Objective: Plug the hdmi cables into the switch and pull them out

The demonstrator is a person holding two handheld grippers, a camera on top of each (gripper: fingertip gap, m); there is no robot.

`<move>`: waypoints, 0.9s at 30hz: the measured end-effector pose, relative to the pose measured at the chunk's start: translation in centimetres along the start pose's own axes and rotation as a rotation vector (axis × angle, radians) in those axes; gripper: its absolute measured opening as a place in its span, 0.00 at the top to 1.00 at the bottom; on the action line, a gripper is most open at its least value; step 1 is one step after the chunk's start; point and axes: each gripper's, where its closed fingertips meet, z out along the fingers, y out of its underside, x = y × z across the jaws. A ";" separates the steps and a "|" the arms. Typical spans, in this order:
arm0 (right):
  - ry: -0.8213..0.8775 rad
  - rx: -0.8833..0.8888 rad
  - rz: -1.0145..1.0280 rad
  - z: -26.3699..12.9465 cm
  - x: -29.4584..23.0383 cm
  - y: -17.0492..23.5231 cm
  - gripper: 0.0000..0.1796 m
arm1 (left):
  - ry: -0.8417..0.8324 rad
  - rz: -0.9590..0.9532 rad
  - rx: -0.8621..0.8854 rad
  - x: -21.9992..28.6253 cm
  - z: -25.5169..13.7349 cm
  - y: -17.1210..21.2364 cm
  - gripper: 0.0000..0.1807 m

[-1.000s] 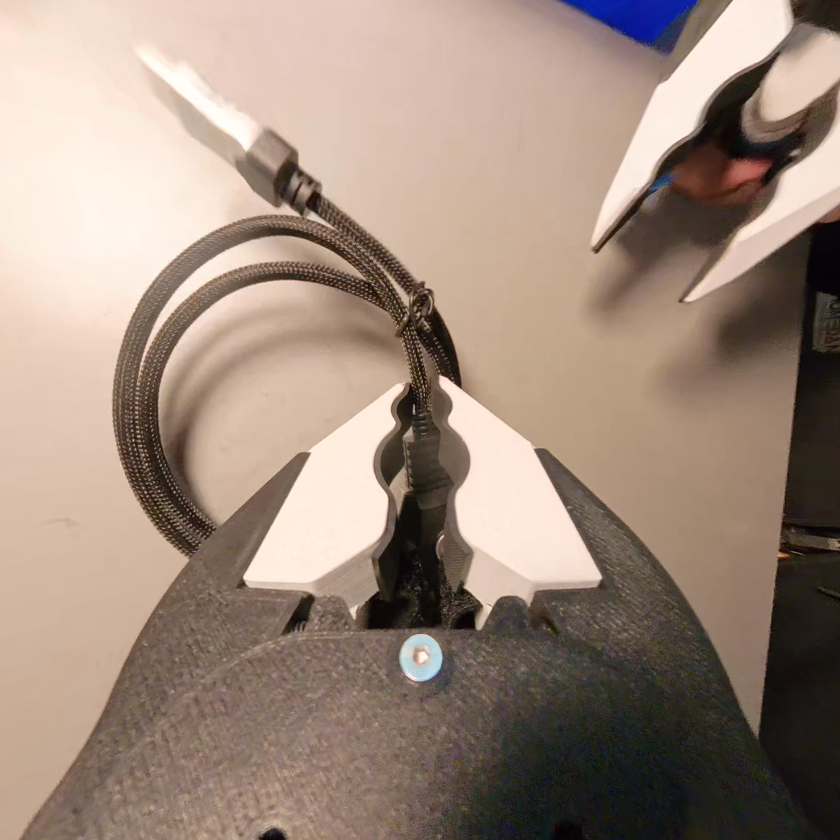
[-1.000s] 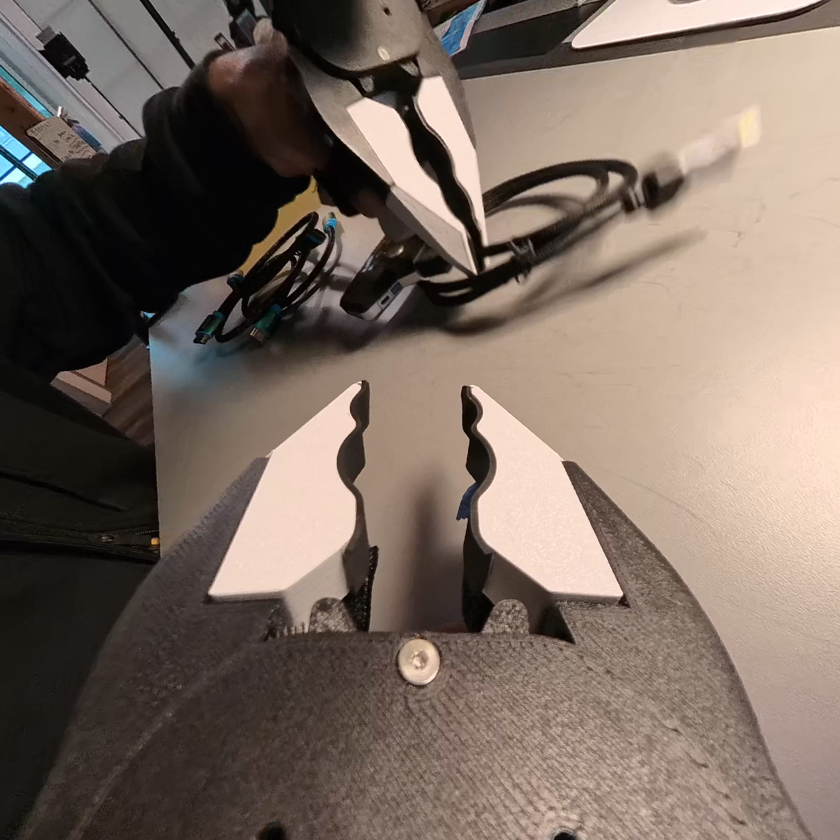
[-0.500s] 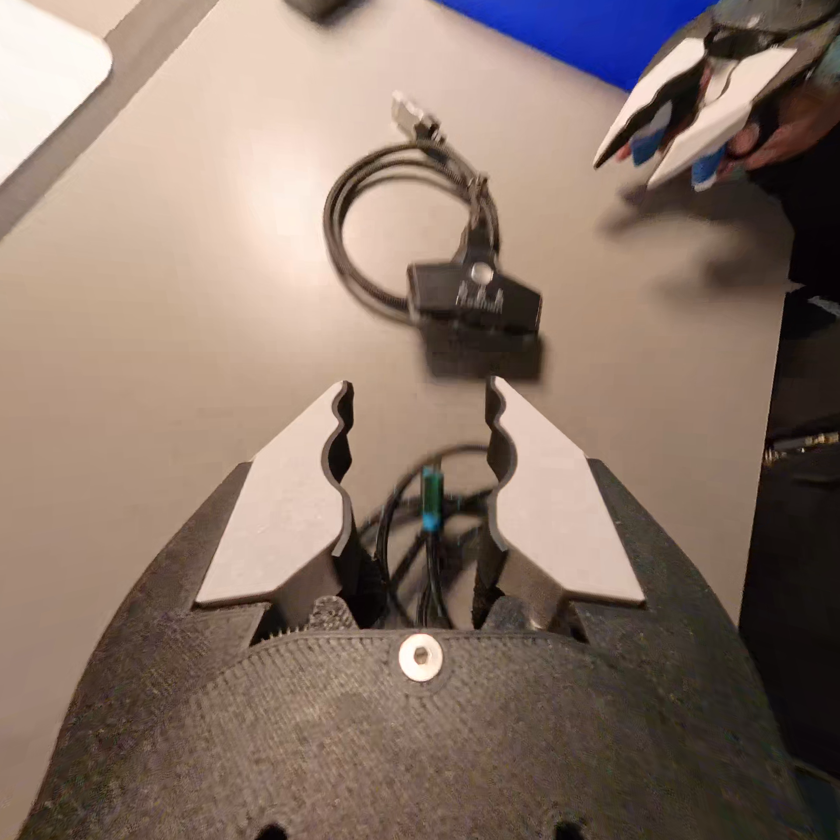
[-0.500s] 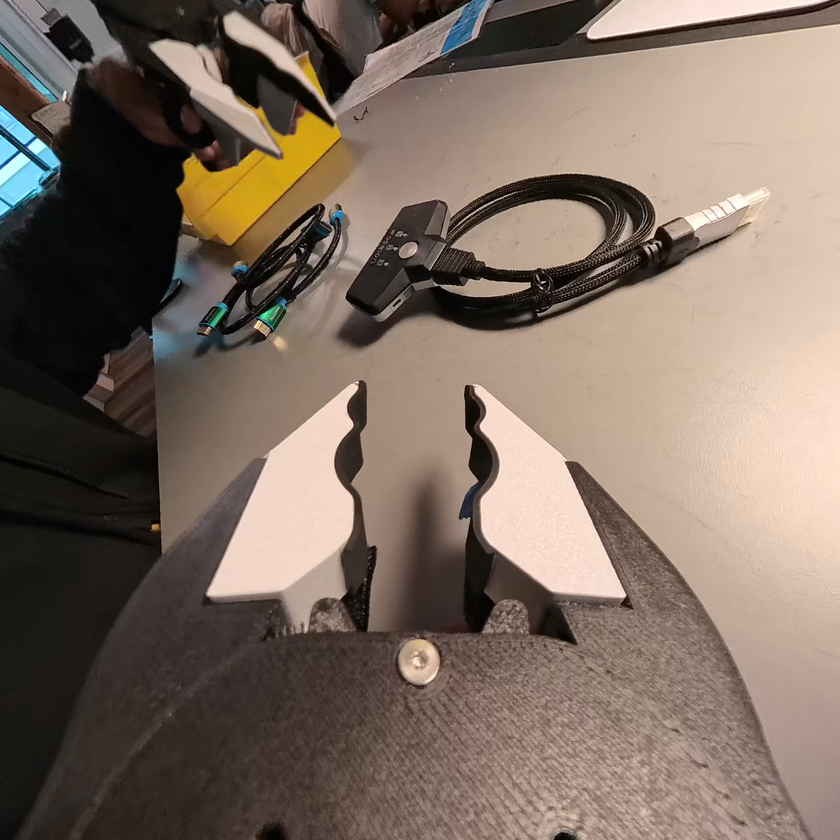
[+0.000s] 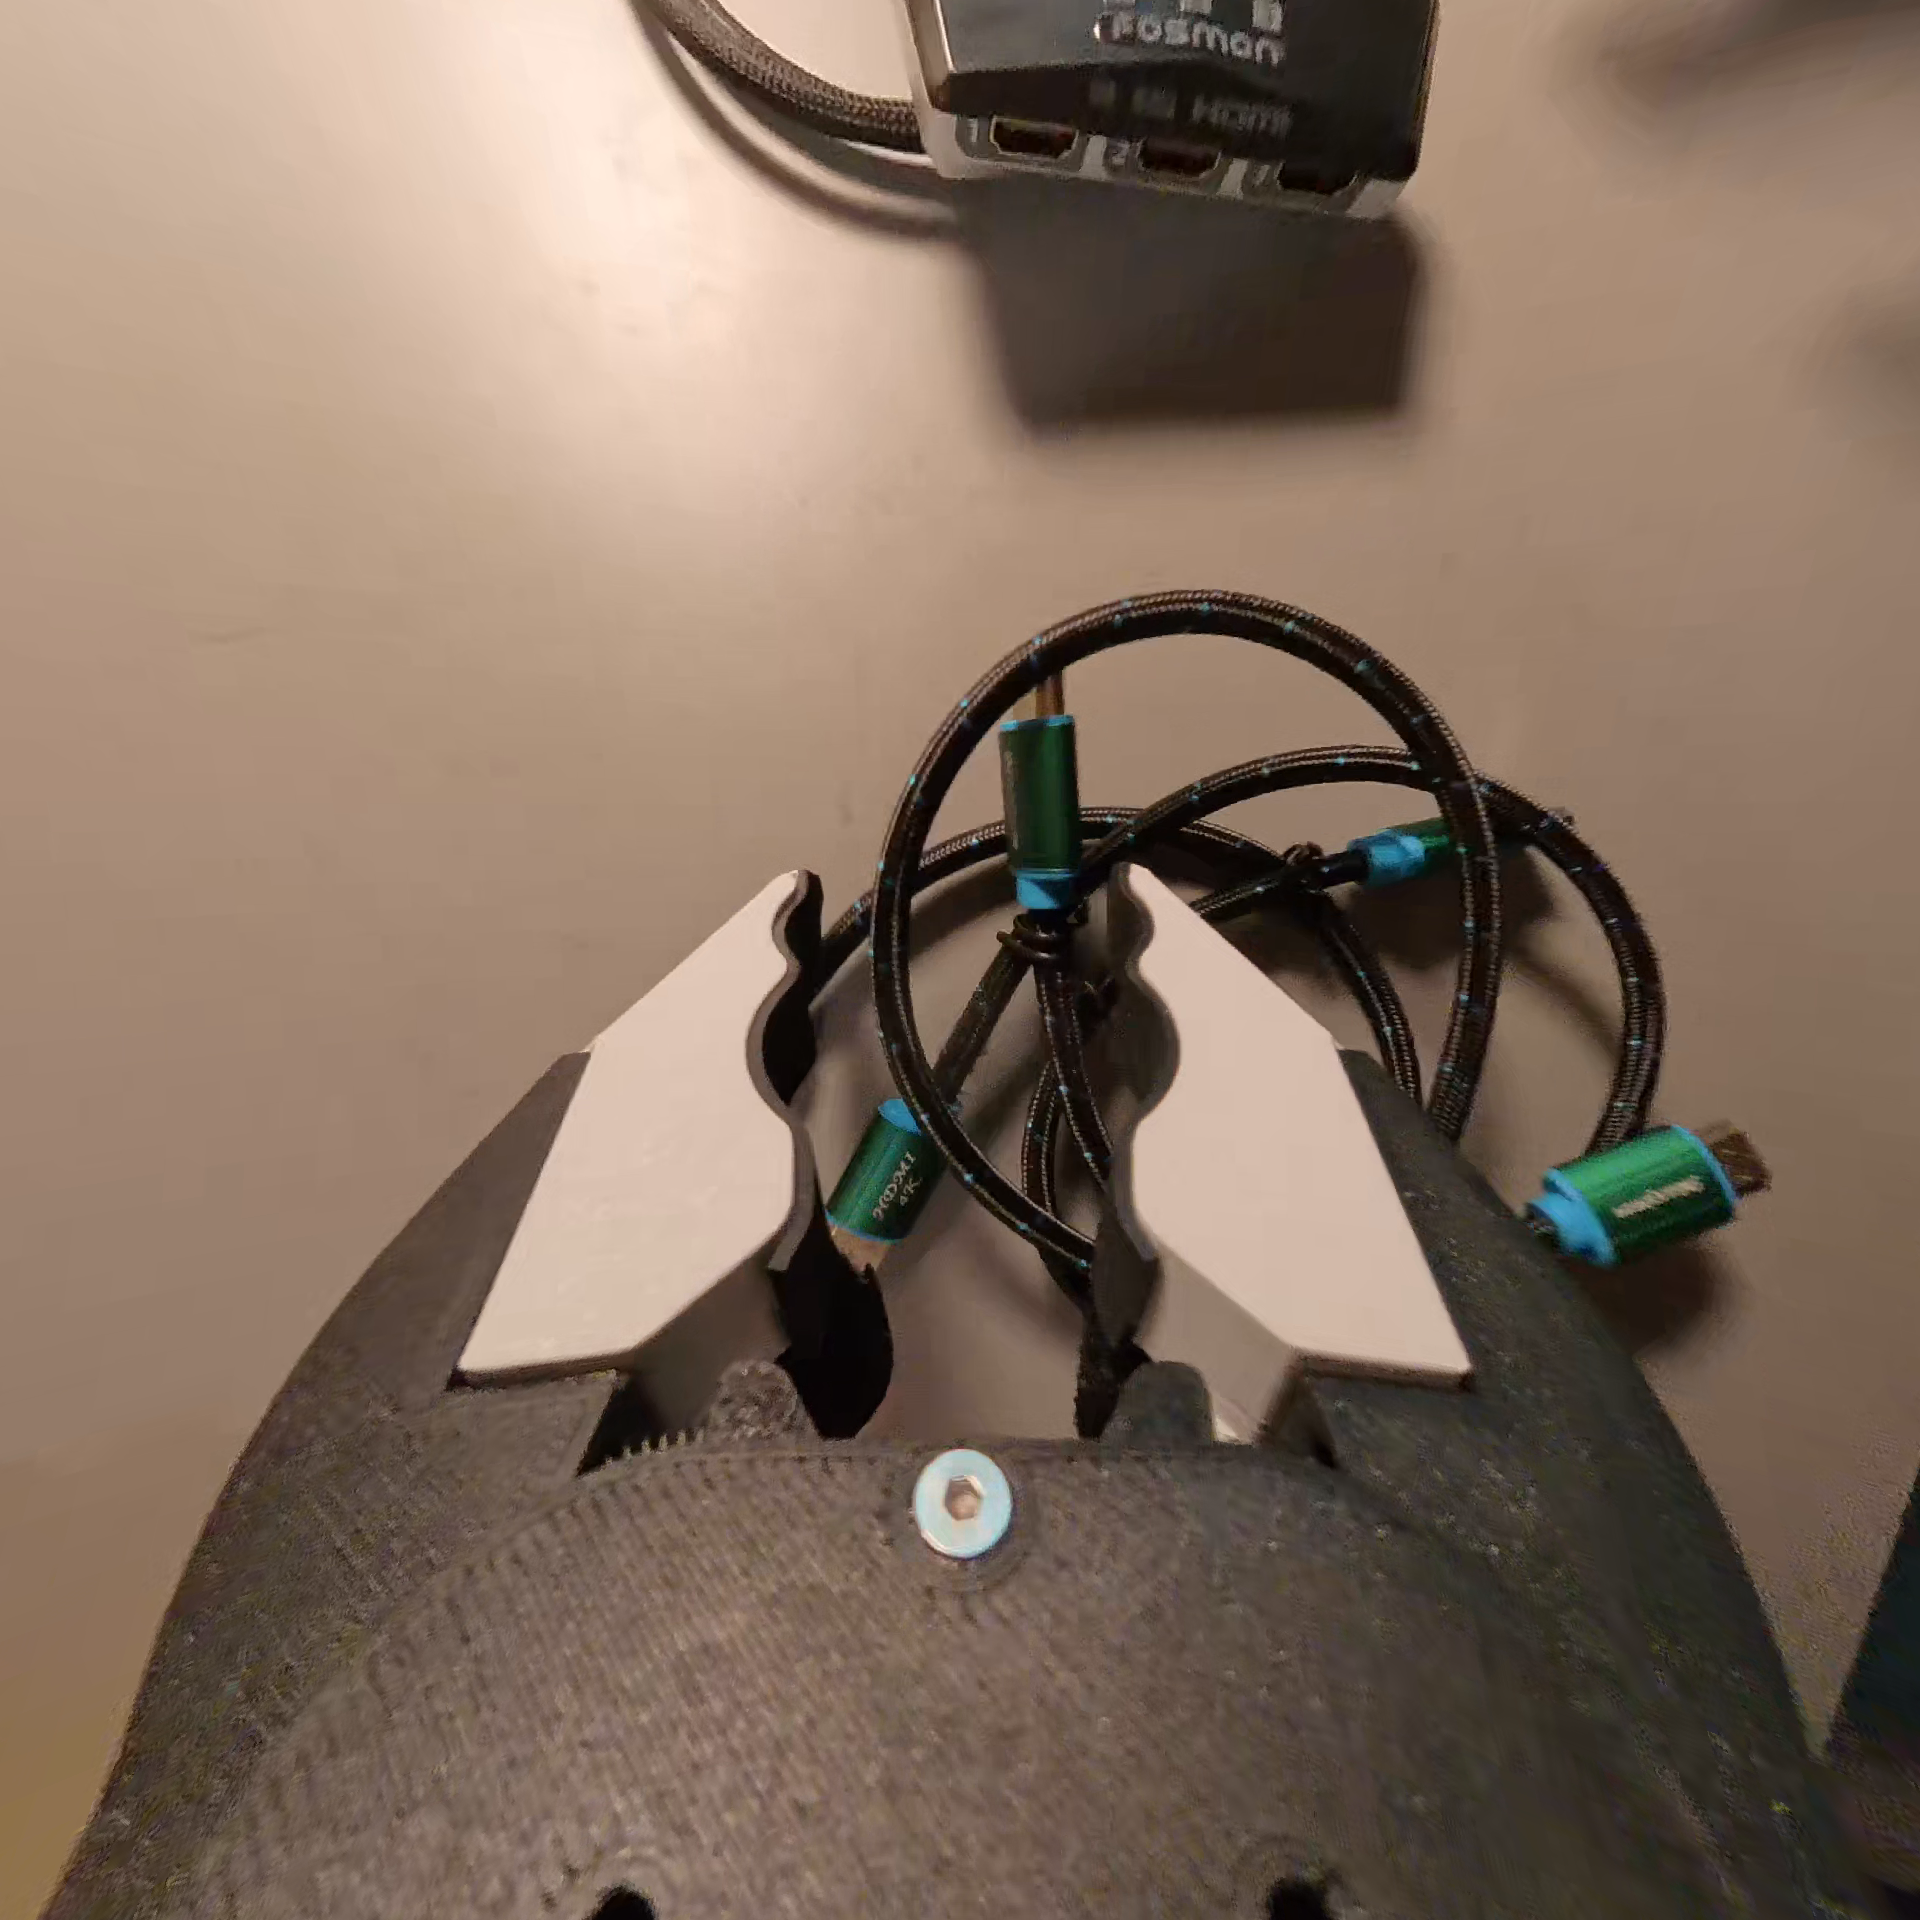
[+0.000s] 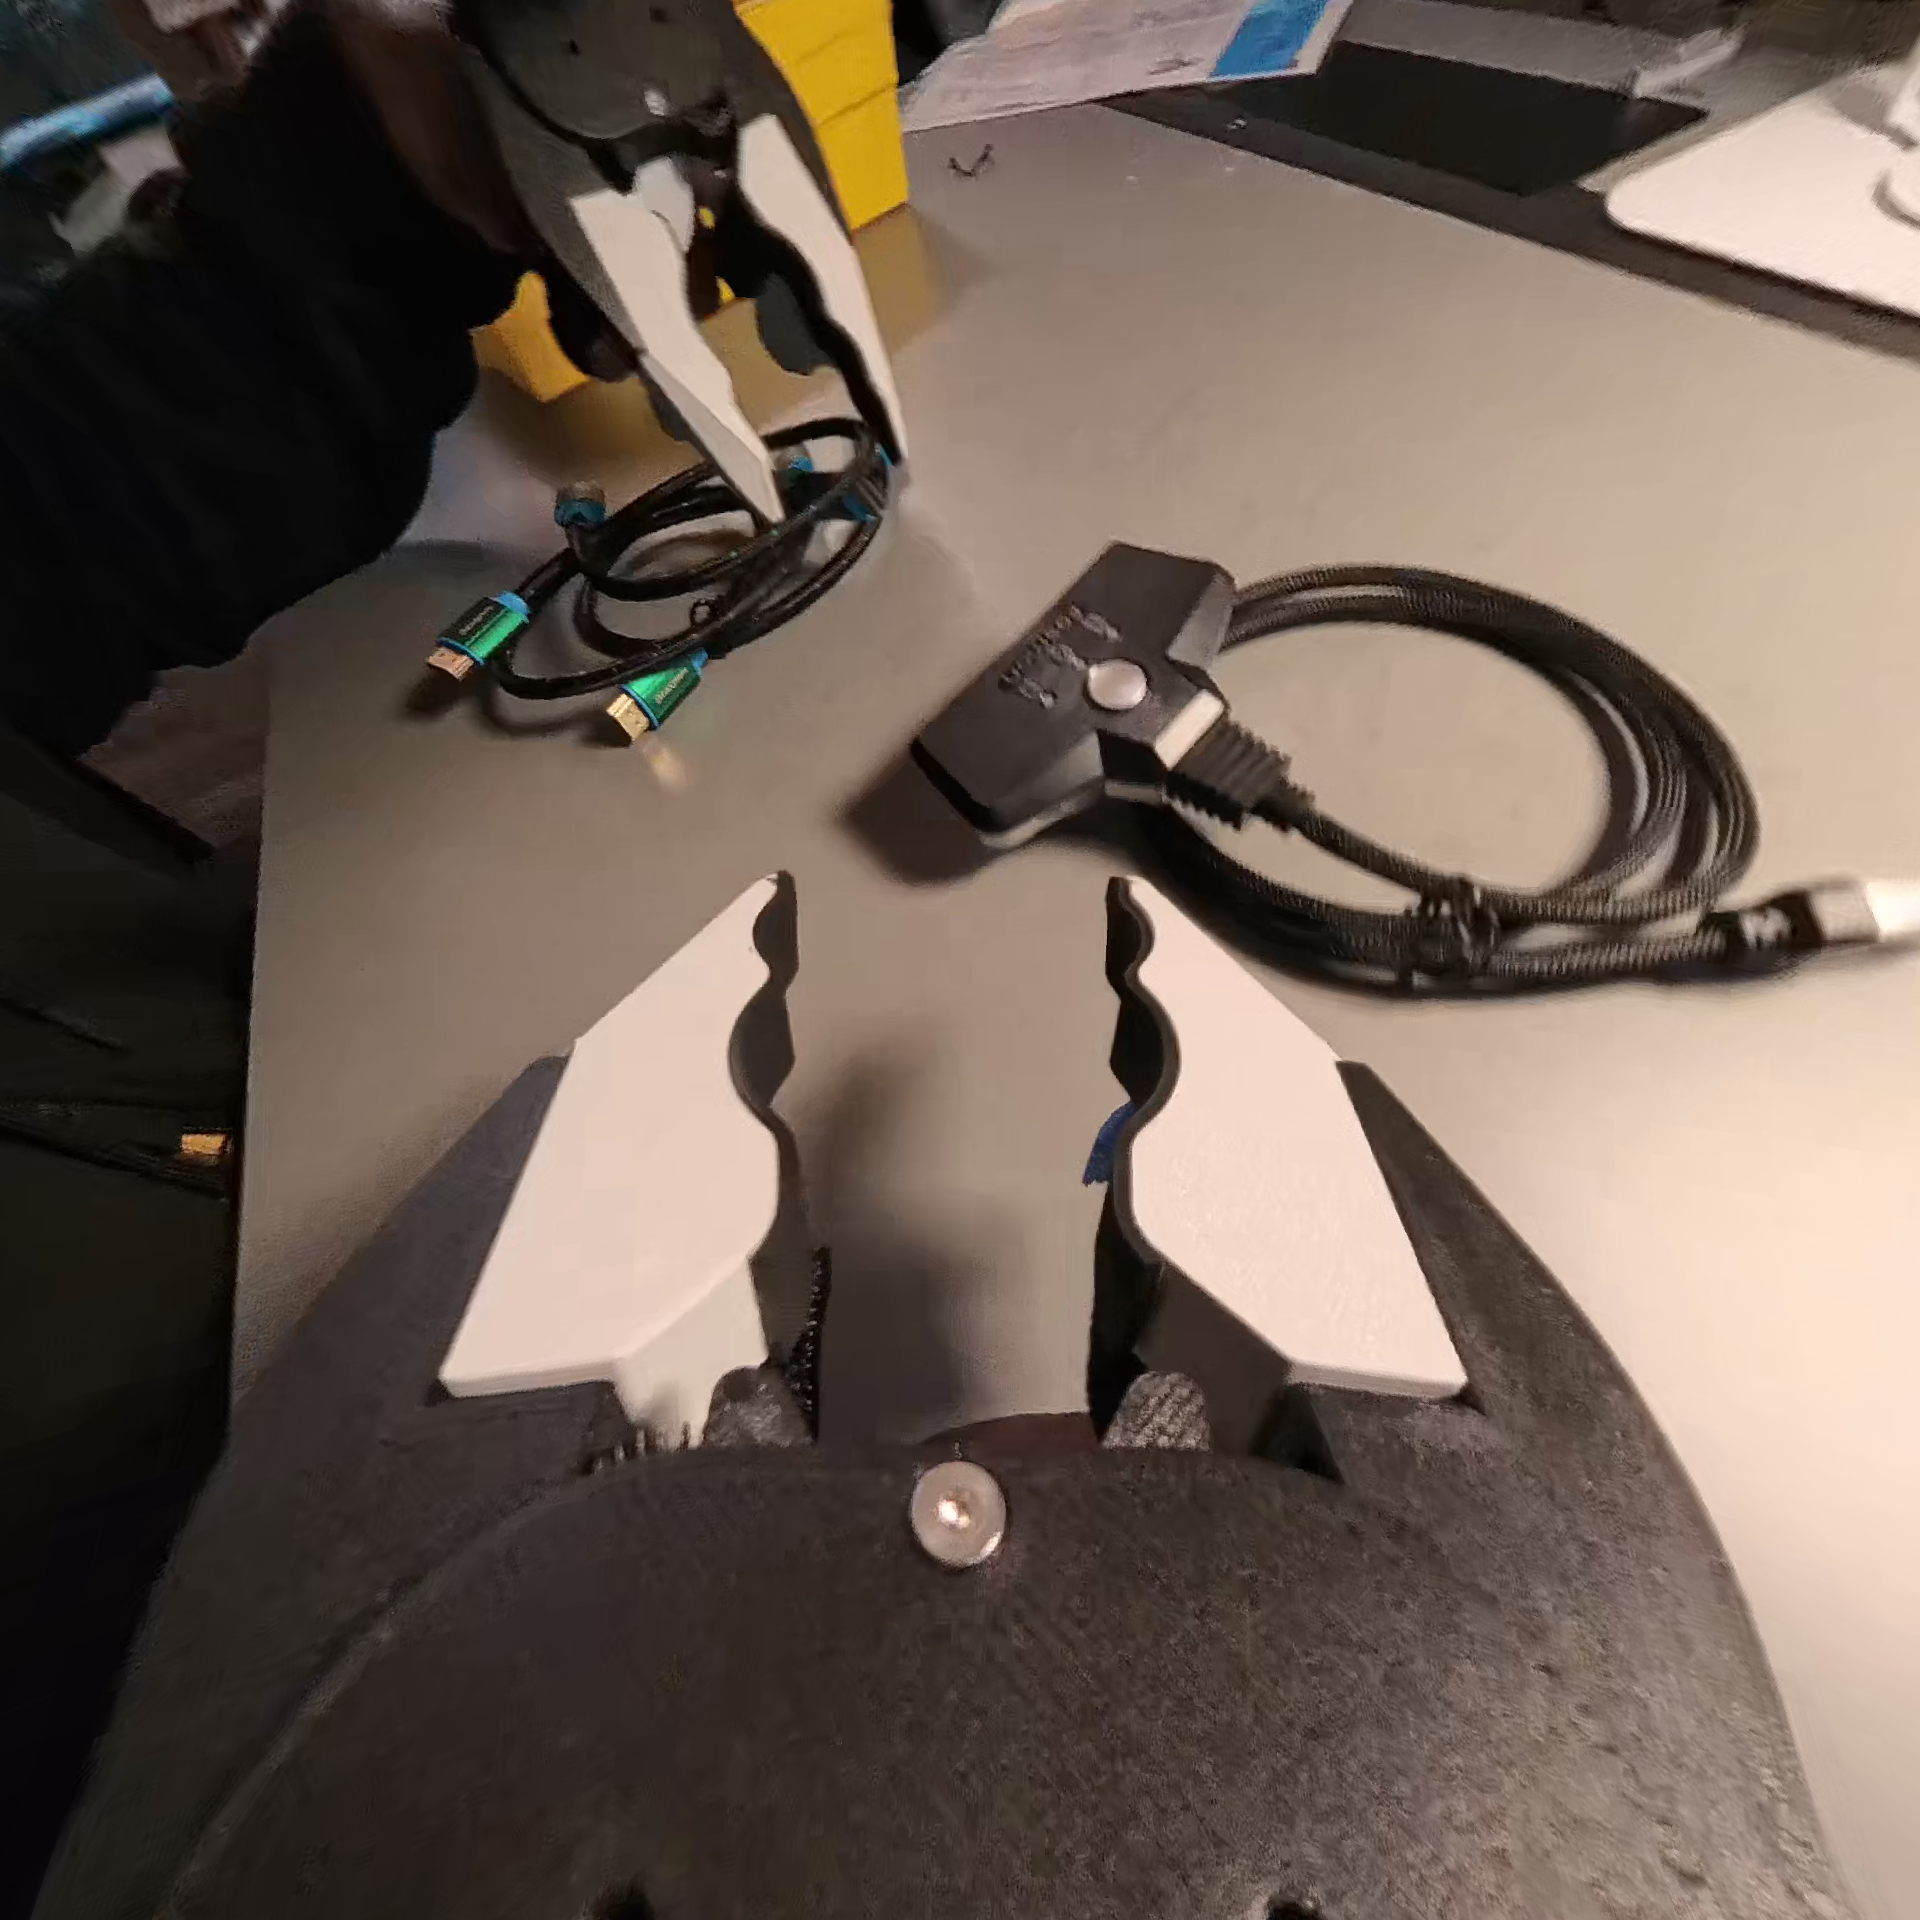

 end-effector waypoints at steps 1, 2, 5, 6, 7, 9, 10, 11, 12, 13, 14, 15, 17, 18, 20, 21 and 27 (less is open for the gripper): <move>0.002 -0.009 -0.038 0.3 0.0 -0.5 0.65 | 0.008 0.014 -0.004 0.0 0.3 -0.3 0.72; 0.004 -0.020 -0.076 0.7 0.0 -1.0 0.64 | 0.009 0.026 0.017 -0.2 0.3 -0.9 0.78; 0.003 -0.047 -0.169 1.9 0.4 -3.0 0.62 | 0.000 0.003 0.150 -0.9 0.1 -3.3 0.88; -0.002 -0.050 -0.195 2.5 0.4 -3.8 0.61 | 0.012 -0.011 0.193 -1.0 0.0 -3.9 0.90; -0.012 -0.053 -0.216 3.2 0.4 -4.6 0.61 | 0.015 -0.014 0.237 -1.1 0.1 -4.5 0.91; -0.035 -0.058 -0.249 5.0 0.1 -5.7 0.62 | 0.002 0.006 0.300 -1.2 0.3 -5.1 0.93; -0.048 -0.057 -0.262 5.9 -0.1 -6.1 0.62 | -0.008 0.017 0.327 -1.2 0.3 -5.3 0.93; -0.058 -0.051 -0.271 6.8 -0.3 -6.3 0.62 | -0.020 0.036 0.353 -1.1 0.2 -5.6 0.93; -0.065 -0.037 -0.275 7.6 -0.4 -6.6 0.63 | -0.032 0.060 0.385 -0.9 -0.1 -5.9 0.93; -0.068 -0.017 -0.271 8.3 -0.5 -6.9 0.63 | -0.037 0.083 0.417 -0.6 -0.4 -6.2 0.93; -0.072 0.000 -0.263 8.8 -0.5 -7.1 0.64 | -0.028 0.099 0.447 -0.2 -0.8 -6.5 0.93; -0.079 0.010 -0.257 9.1 -0.6 -7.1 0.64 | -0.008 0.113 0.473 0.3 -1.2 -6.8 0.93; -0.087 0.038 -0.262 9.3 -0.7 -7.3 0.66 | 0.046 0.150 0.511 1.7 -1.8 -7.3 0.93; -0.090 0.059 -0.264 9.2 -0.8 -7.5 0.69 | 0.071 0.173 0.527 2.4 -1.9 -7.6 0.93; -0.129 0.091 -0.270 9.0 -1.4 -7.6 0.78 | 0.132 0.201 0.557 3.9 -2.2 -8.1 0.93; -0.154 0.099 -0.287 8.8 -2.0 -7.5 0.79 | 0.162 0.210 0.569 4.6 -2.3 -8.3 0.93; -0.232 0.105 -0.408 8.7 -5.0 -6.7 0.77 | 0.266 0.247 0.623 7.6 -2.7 -9.6 0.93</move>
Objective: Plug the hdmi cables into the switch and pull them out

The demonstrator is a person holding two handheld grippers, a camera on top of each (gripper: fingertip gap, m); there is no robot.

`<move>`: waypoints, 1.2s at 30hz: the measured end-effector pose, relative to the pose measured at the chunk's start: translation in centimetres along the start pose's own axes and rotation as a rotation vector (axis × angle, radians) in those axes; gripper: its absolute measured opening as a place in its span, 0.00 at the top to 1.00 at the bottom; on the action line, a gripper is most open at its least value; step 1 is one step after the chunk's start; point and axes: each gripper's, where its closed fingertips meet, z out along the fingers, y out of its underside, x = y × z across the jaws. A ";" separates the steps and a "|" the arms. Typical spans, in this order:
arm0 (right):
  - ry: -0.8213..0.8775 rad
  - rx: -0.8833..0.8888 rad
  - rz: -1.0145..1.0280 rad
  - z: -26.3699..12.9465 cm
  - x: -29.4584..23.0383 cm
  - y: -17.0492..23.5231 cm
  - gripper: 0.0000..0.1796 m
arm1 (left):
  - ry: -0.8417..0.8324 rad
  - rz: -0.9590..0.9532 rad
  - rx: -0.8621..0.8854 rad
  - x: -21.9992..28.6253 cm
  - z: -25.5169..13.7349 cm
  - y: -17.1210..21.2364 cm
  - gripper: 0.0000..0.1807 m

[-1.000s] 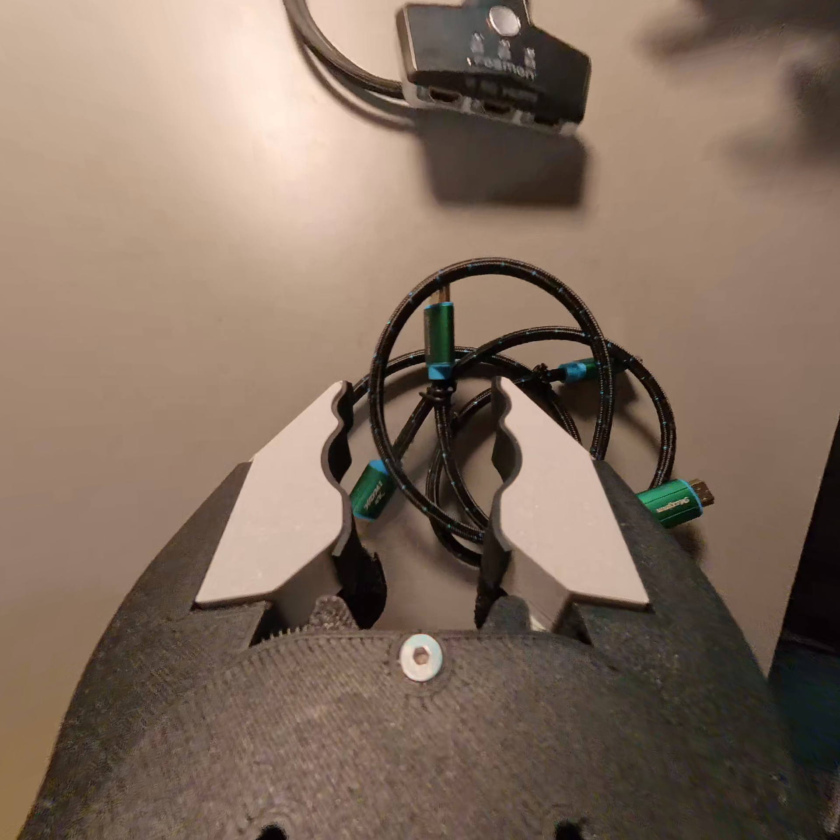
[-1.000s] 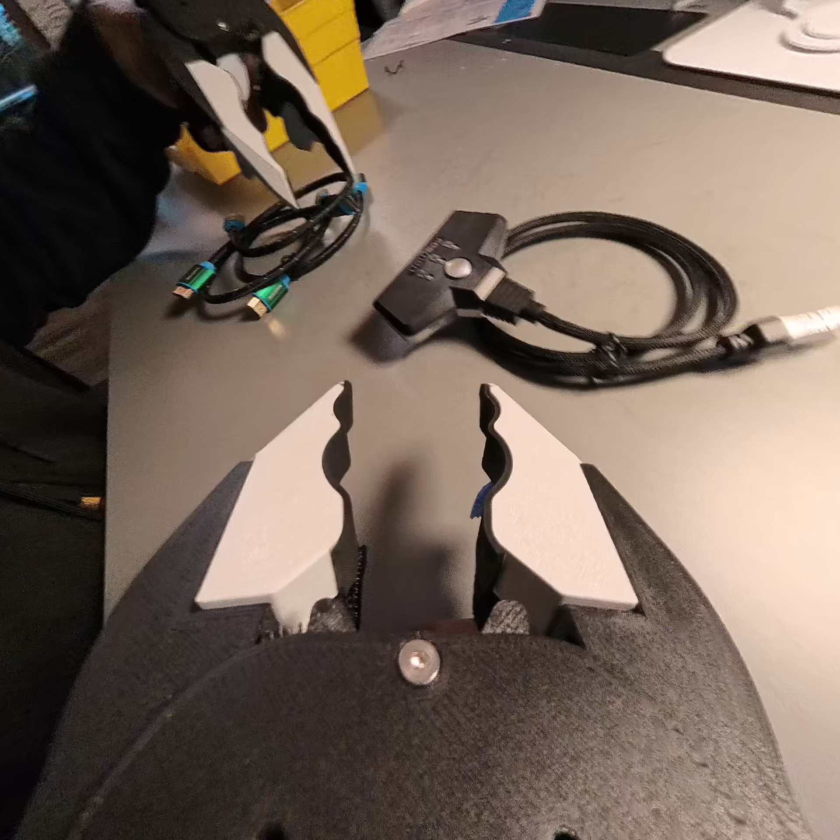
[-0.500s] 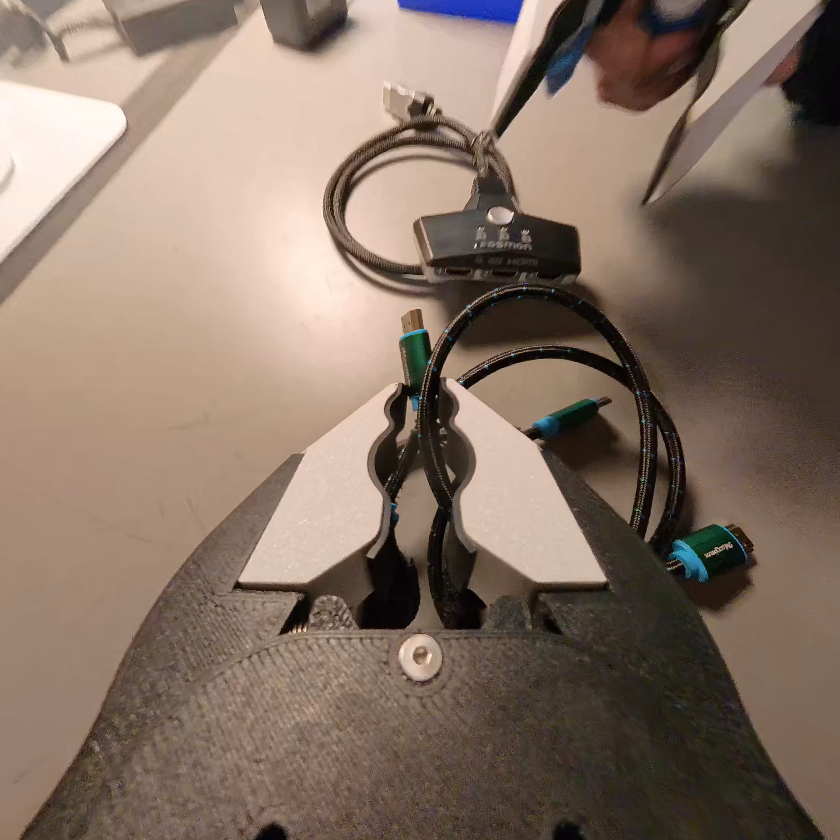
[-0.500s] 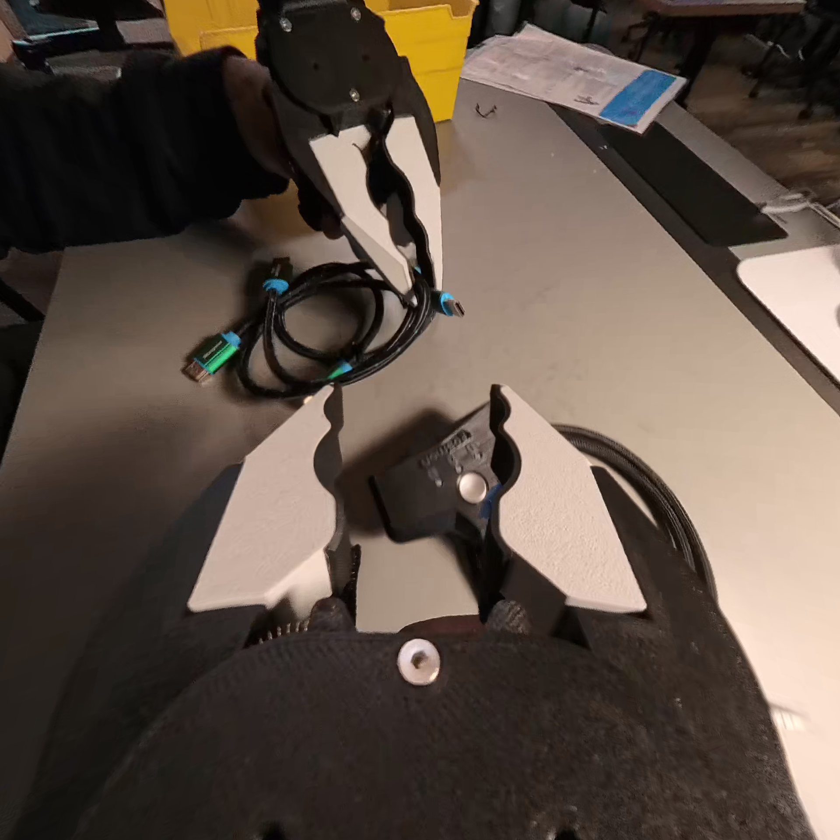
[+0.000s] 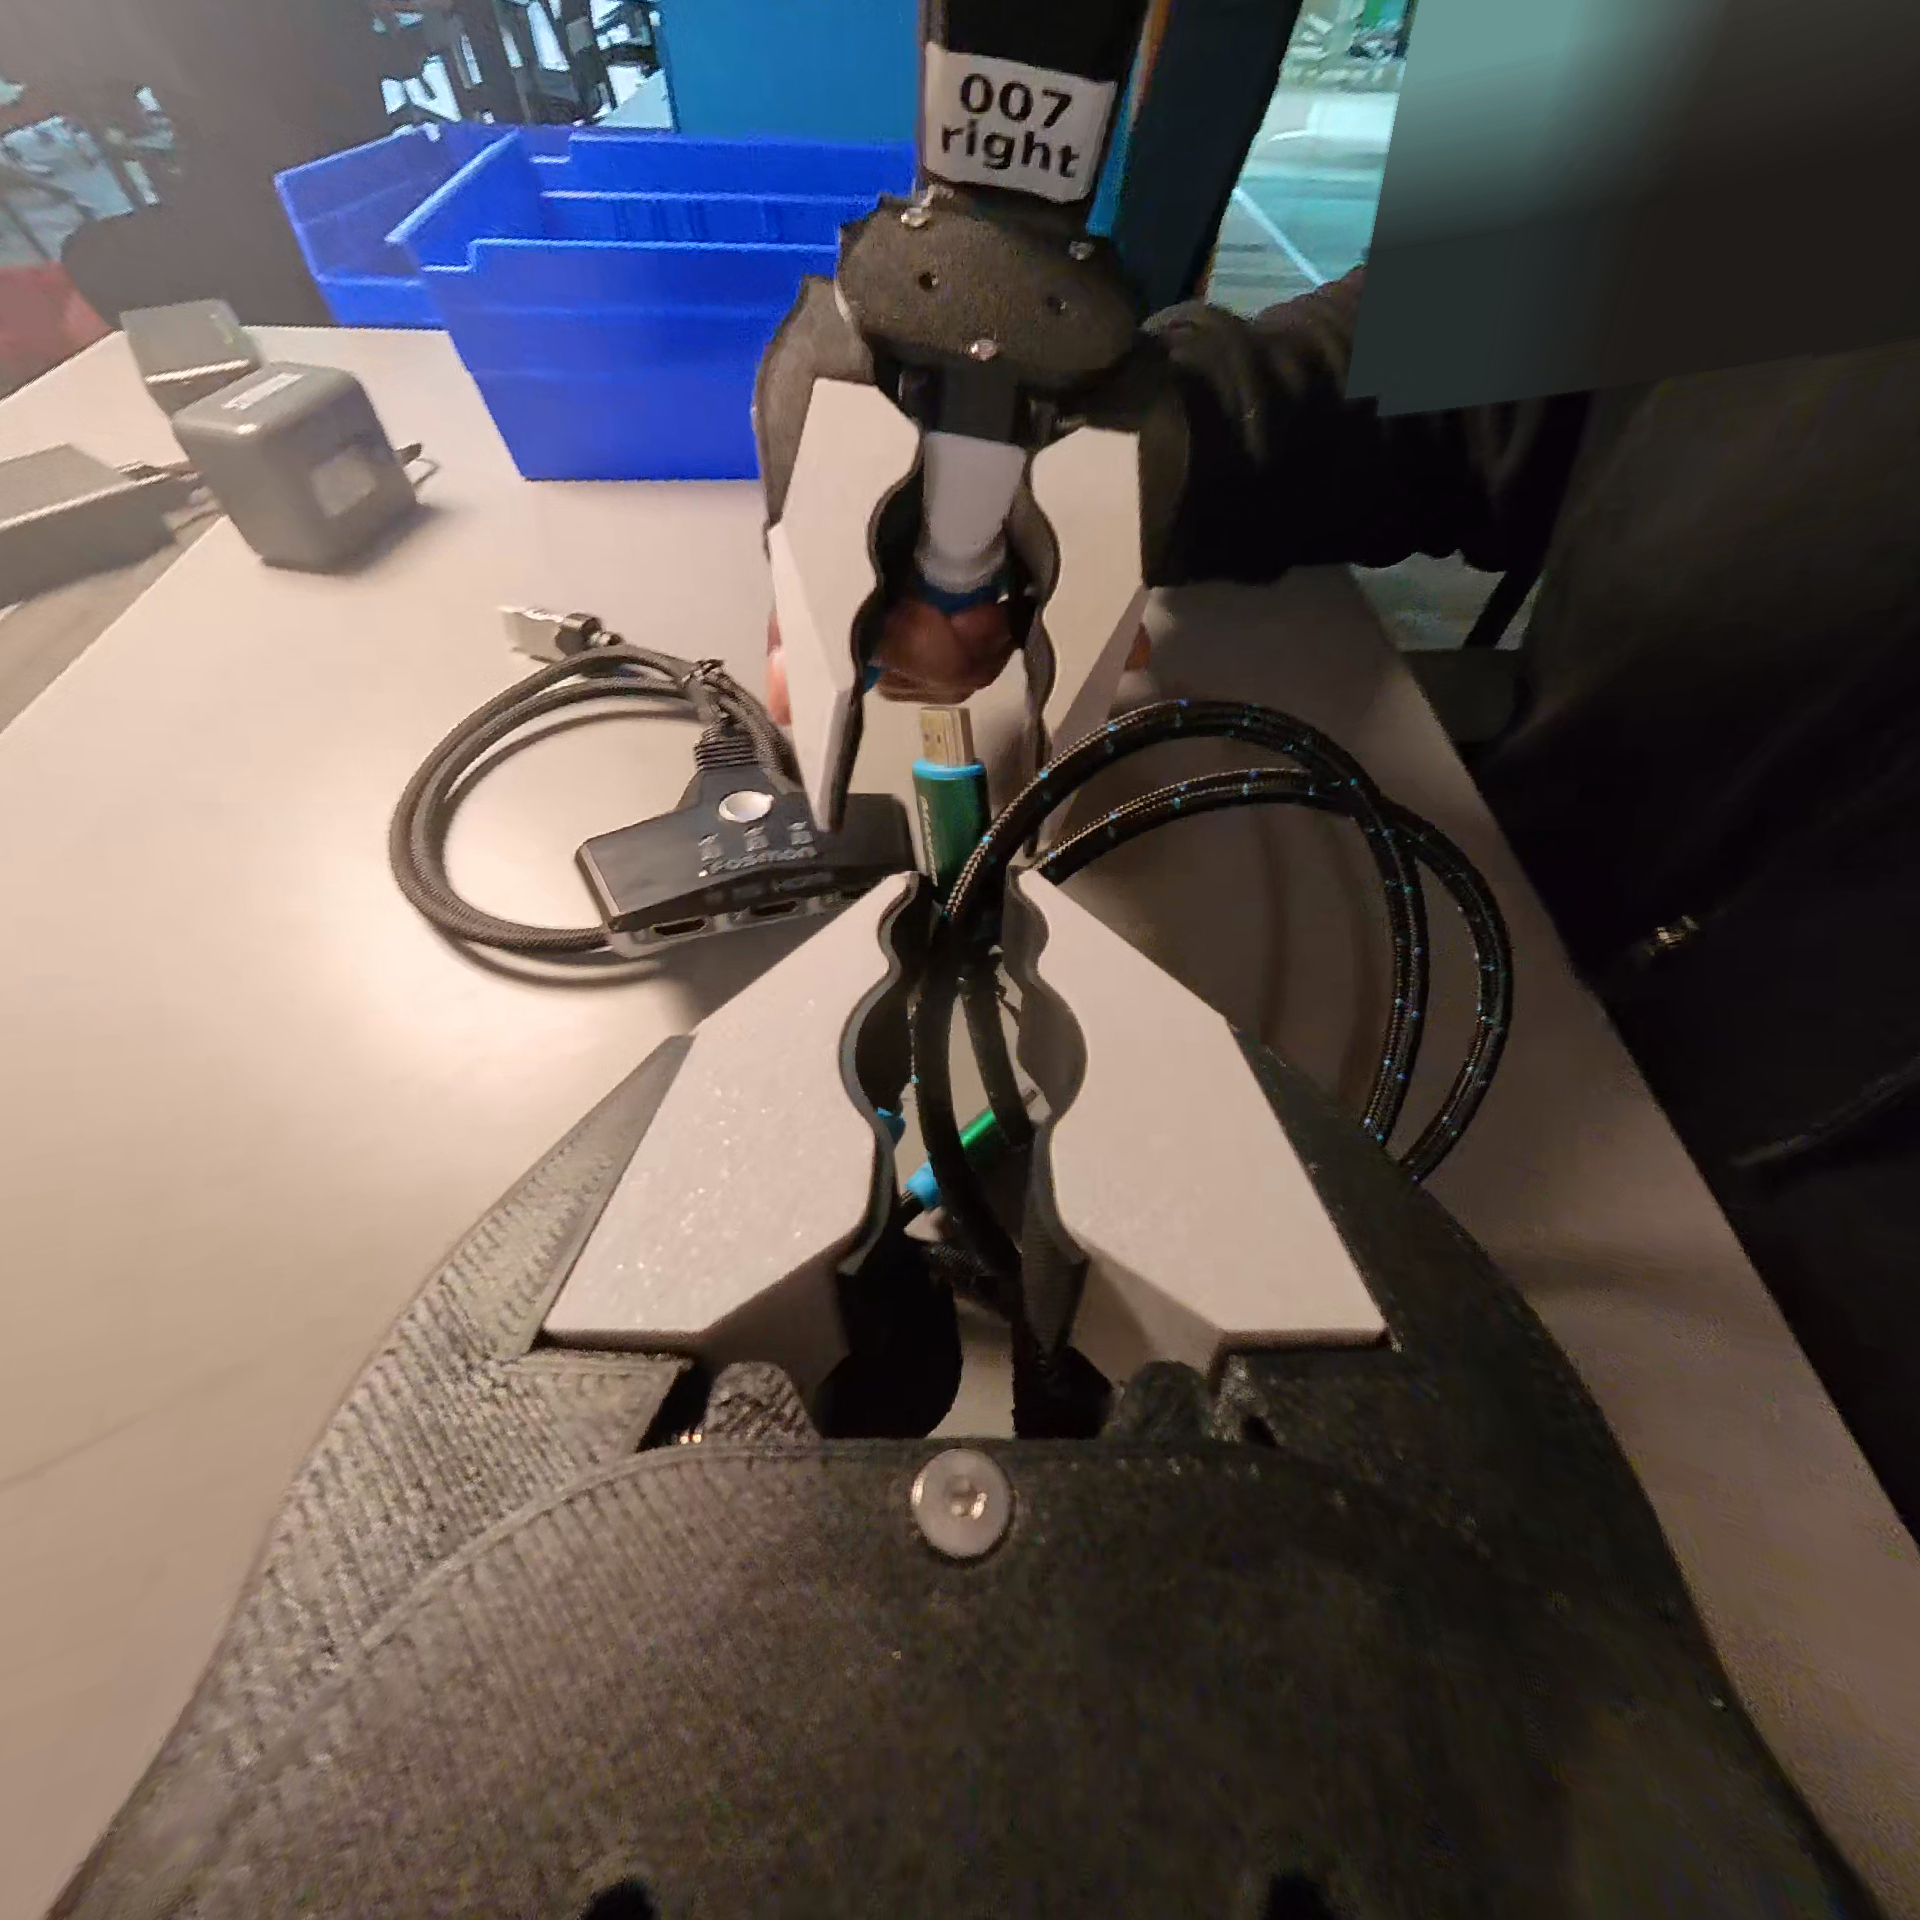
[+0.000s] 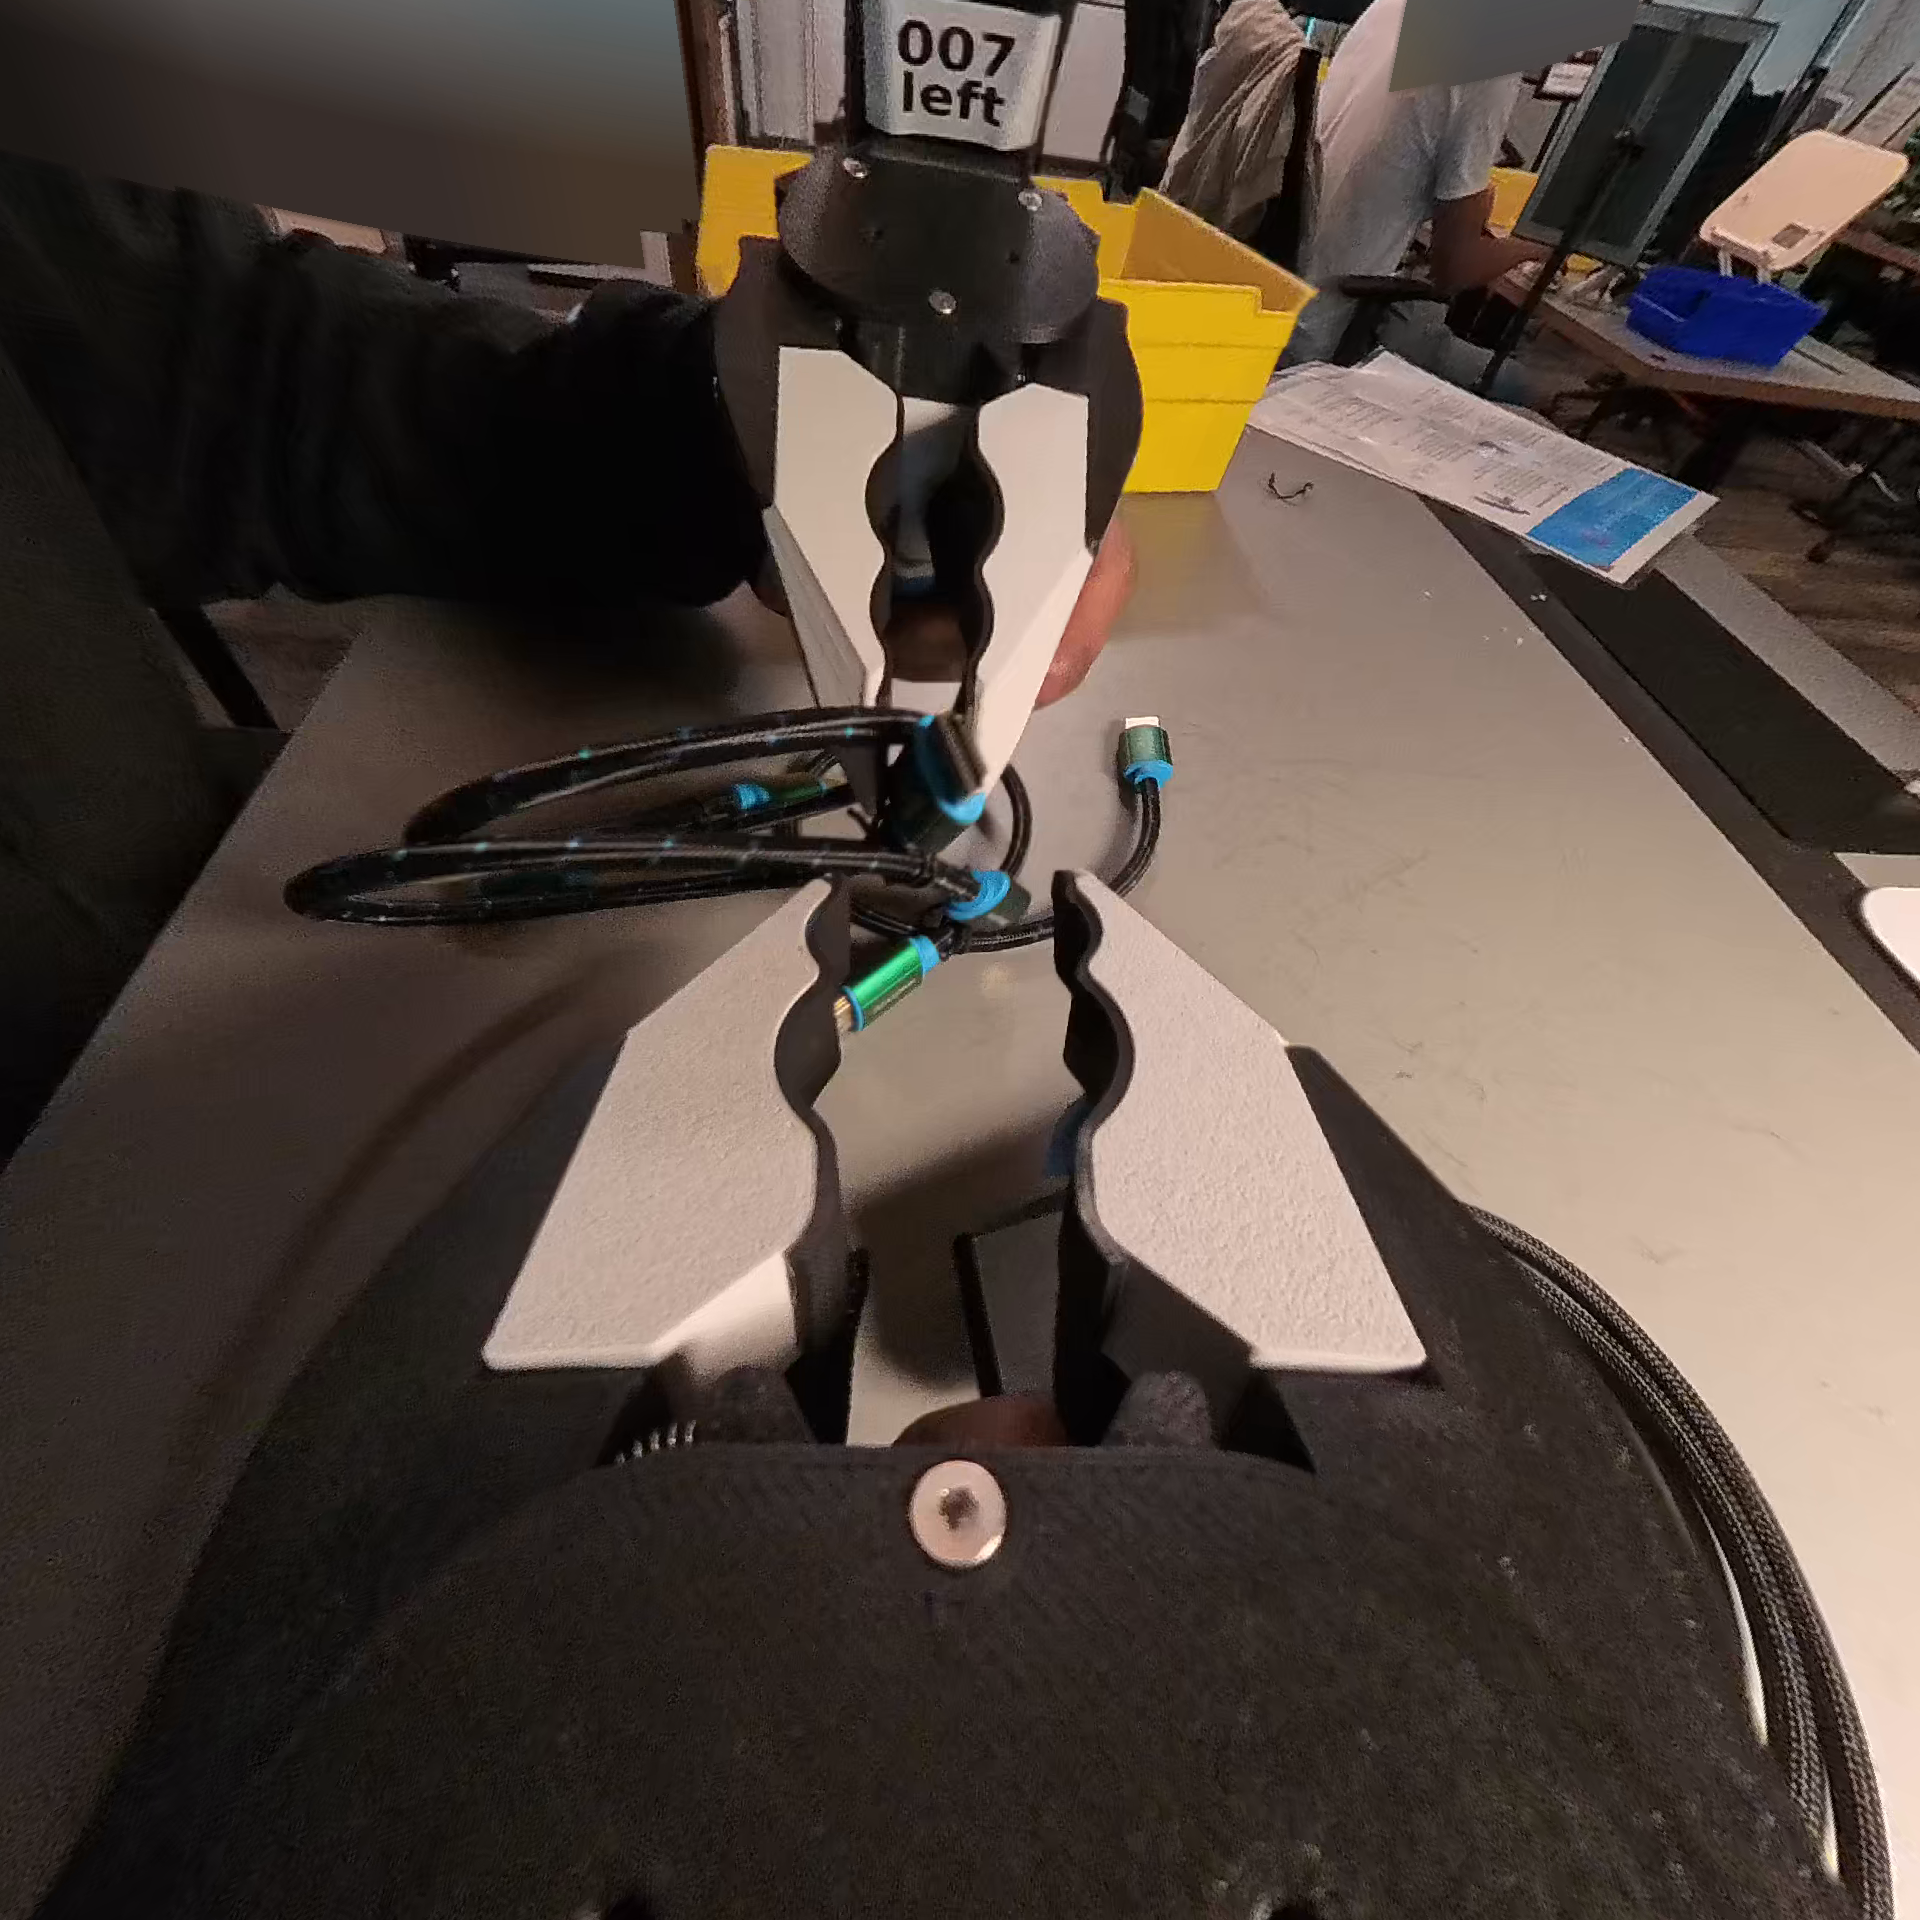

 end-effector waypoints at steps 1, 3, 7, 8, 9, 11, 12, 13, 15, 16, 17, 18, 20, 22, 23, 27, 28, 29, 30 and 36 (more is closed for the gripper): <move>-0.005 0.006 0.001 0.1 -0.2 -0.1 0.77 | 0.024 -0.001 0.005 0.4 0.2 -0.1 0.93; -0.042 0.043 0.023 0.0 -0.8 -0.6 0.77 | 0.056 0.002 0.007 1.1 0.7 0.0 0.93; -0.076 0.056 0.033 -0.3 -1.3 -0.6 0.92 | 0.059 -0.003 -0.014 1.1 1.3 0.6 0.93; -0.063 0.058 0.021 -0.3 -1.2 -0.5 0.92 | 0.054 -0.005 -0.014 1.0 1.3 0.6 0.93; -0.049 0.061 0.018 -0.5 -1.0 -0.5 0.92 | 0.051 -0.011 -0.008 0.8 1.3 0.6 0.93; 0.003 0.074 0.042 -1.1 0.1 -0.5 0.92 | 0.027 -0.022 -0.005 0.2 0.7 0.8 0.94; 0.028 0.089 0.062 -1.5 0.7 -0.5 0.92 | 0.007 -0.033 -0.002 -0.4 0.3 0.9 0.94; 0.044 0.106 0.087 -2.1 1.3 -0.5 0.92 | -0.021 -0.054 0.006 -1.1 -0.2 0.9 0.95; 0.077 0.144 0.147 -3.2 2.5 -0.5 0.93 | -0.091 -0.114 0.028 -2.9 -1.6 1.0 0.96; 0.096 0.160 0.176 -3.8 3.2 -0.4 0.93 | -0.131 -0.142 0.037 -3.9 -2.4 1.2 0.96; 0.115 0.173 0.201 -4.3 3.8 -0.4 0.93 | -0.172 -0.174 0.040 -4.8 -3.2 1.5 0.97; 0.128 0.183 0.221 -4.7 4.2 -0.3 0.93 | -0.214 -0.215 0.035 -5.8 -4.1 1.9 0.97; 0.141 0.199 0.247 -5.3 4.8 -0.2 0.93 | -0.284 -0.298 0.021 -7.4 -5.8 2.8 0.97; 0.138 0.209 0.262 -5.4 4.9 -0.3 0.93 | -0.325 -0.368 0.017 -8.3 -7.4 3.6 0.97; 0.132 0.208 0.263 -5.4 4.9 -0.3 0.93 | -0.340 -0.400 0.011 -8.6 -8.1 4.0 0.97; 0.099 0.153 0.228 -4.6 3.9 0.4 0.93 | -0.396 -0.457 0.047 -9.5 -10.5 4.1 0.98; 0.086 0.134 0.217 -4.2 3.5 0.6 0.93 | -0.408 -0.461 0.064 -9.7 -11.0 3.8 0.97; 0.069 0.114 0.211 -3.8 3.0 0.9 0.93 | -0.423 -0.461 0.076 -9.8 -11.5 3.7 0.97; 0.051 0.098 0.208 -3.4 2.5 1.1 0.93 | -0.437 -0.459 0.087 -10.0 -11.9 3.5 0.97; 0.010 -0.042 0.183 -0.7 0.5 2.9 0.92 | -0.472 -0.532 0.185 -10.7 -12.8 2.6 0.97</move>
